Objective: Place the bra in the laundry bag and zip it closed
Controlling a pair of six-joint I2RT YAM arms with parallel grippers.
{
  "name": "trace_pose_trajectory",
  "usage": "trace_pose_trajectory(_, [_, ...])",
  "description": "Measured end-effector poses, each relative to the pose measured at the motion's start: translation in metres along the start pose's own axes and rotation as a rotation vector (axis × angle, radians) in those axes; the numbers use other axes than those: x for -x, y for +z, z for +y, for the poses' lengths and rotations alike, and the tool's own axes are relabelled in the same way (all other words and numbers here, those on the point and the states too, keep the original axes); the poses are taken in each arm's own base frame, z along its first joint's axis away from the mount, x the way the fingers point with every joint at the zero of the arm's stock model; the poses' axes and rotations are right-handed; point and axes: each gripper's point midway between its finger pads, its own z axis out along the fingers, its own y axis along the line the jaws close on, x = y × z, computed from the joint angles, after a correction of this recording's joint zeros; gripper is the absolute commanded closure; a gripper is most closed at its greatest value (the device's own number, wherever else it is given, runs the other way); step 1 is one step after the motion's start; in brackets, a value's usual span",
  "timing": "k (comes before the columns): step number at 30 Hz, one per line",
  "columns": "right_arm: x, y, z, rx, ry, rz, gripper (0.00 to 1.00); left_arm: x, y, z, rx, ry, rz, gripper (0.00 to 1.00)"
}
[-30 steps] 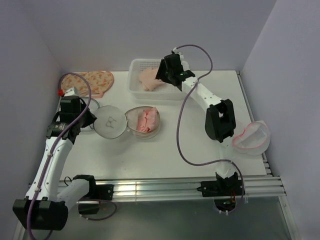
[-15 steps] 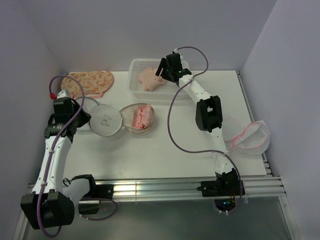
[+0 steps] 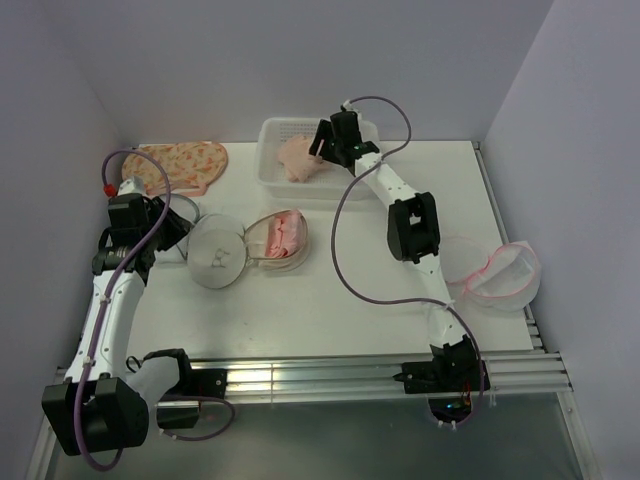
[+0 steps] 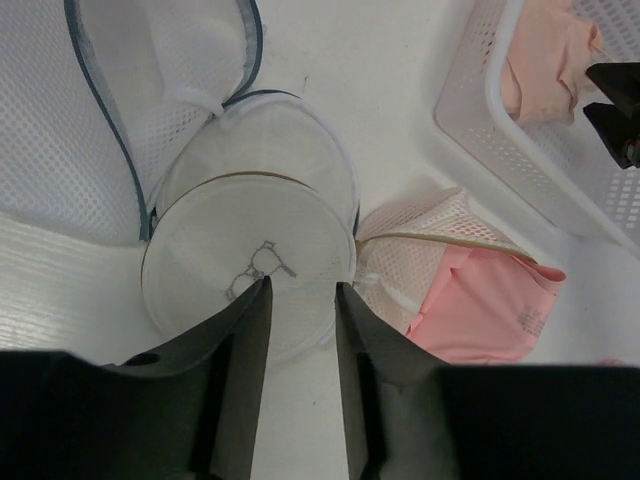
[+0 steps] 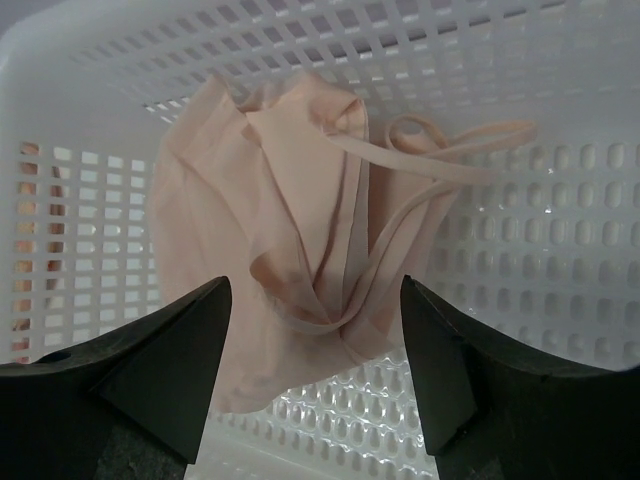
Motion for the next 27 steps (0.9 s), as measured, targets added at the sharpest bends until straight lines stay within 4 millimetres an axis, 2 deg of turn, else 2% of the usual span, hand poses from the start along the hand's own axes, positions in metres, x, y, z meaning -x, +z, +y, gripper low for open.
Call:
trace_pose_trajectory(2, [-0.008,0.004,-0.001,-0.003,-0.006,0.015,0.26,0.0,0.0,-0.001,-0.005,-0.001,0.0,0.55])
trace_pose_trajectory(4, [-0.013,0.005,0.0,-0.001,-0.013,0.022,0.27,0.0,0.0,-0.001,-0.007,-0.001,0.001,0.54])
trace_pose_trajectory(10, [-0.021,0.003,0.014,0.019,-0.034,0.029,0.35,0.0,0.0,-0.003,-0.015,-0.001,0.004,0.53])
trace_pose_trajectory(16, [-0.025,0.003,0.019,0.028,-0.044,0.035,0.42,-0.001,0.0,-0.004,-0.025,-0.001,0.006,0.53])
trace_pose_trajectory(21, [-0.025,0.003,0.019,0.028,-0.046,0.036,0.6,-0.001,0.001,-0.006,-0.035,0.001,0.005,0.54])
trace_pose_trajectory(24, [-0.026,0.002,0.021,0.037,-0.037,0.04,0.76,-0.003,0.001,-0.006,-0.038,0.001,0.009,0.54])
trace_pose_trajectory(25, [-0.026,0.002,0.022,0.042,-0.036,0.043,0.86,-0.003,0.001,-0.006,-0.039,0.0,0.011,0.55])
trace_pose_trajectory(27, [-0.027,0.002,0.022,0.045,-0.033,0.047,0.96,-0.004,0.001,-0.006,-0.043,0.001,0.014,0.55])
